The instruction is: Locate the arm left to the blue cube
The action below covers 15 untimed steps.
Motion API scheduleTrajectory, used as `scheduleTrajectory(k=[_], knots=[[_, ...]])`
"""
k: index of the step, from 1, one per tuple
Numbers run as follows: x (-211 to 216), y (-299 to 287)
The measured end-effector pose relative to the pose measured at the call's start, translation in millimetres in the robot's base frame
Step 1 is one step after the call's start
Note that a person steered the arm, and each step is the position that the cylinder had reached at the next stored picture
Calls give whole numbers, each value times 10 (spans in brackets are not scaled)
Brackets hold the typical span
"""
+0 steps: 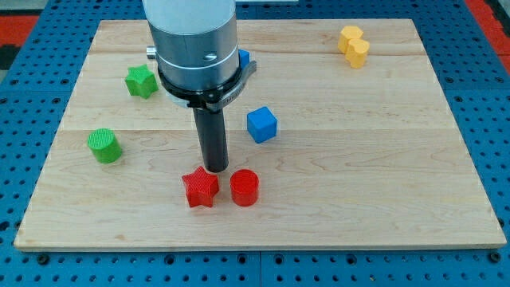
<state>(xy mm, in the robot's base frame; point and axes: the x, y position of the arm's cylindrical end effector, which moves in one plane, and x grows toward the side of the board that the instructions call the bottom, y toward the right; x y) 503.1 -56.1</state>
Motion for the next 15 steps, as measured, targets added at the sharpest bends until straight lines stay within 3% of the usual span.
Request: scheduleTrajectory(k=[15], knots=[[-371,34]])
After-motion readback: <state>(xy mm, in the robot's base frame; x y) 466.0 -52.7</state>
